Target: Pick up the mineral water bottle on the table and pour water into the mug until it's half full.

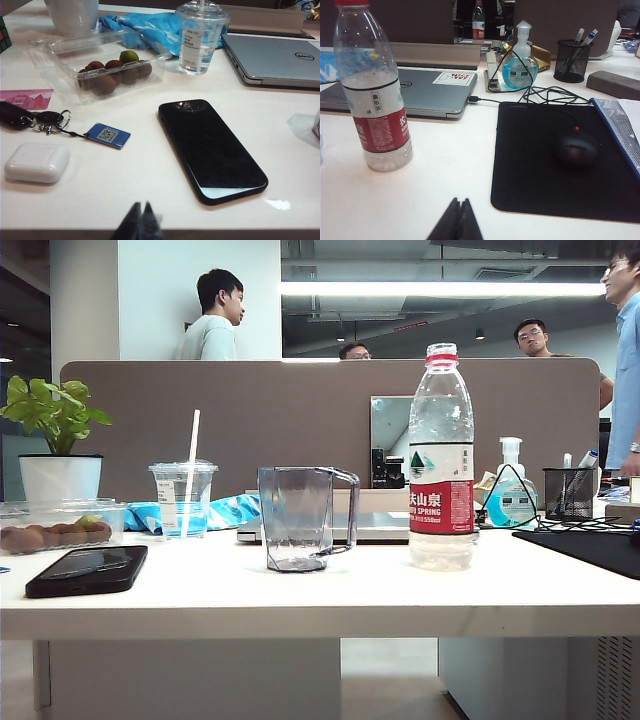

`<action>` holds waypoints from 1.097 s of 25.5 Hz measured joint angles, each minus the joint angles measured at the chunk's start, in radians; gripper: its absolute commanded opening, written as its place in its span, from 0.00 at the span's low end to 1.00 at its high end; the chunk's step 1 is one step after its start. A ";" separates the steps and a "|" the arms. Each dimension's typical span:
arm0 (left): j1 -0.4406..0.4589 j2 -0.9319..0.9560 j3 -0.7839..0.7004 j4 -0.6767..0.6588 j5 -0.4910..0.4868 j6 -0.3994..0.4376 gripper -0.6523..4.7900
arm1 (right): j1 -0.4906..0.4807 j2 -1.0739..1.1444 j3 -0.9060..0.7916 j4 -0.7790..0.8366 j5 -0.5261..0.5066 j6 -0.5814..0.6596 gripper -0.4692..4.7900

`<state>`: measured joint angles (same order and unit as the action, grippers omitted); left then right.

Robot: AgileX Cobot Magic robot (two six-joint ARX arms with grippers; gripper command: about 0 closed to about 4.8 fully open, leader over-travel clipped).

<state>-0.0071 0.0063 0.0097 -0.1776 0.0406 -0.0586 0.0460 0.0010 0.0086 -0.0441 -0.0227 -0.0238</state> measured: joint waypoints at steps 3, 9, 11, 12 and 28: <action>0.000 0.000 0.000 0.000 0.000 0.000 0.11 | 0.000 0.000 0.000 0.000 0.000 0.000 0.08; 0.000 0.000 0.000 0.000 0.000 0.000 0.11 | 0.000 0.000 0.000 0.000 0.000 0.000 0.08; 0.000 0.000 0.000 0.000 0.000 0.000 0.11 | 0.000 0.000 0.000 0.000 0.000 0.000 0.08; 0.000 0.000 0.000 0.001 0.000 -0.001 0.11 | 0.000 0.000 0.000 0.000 0.000 0.000 0.08; 0.000 0.131 0.381 0.087 0.515 -0.177 0.11 | 0.002 0.032 0.421 -0.182 -0.166 0.241 0.08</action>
<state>-0.0074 0.1375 0.3908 -0.0902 0.5560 -0.2356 0.0475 0.0326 0.4294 -0.2260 -0.1886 0.2172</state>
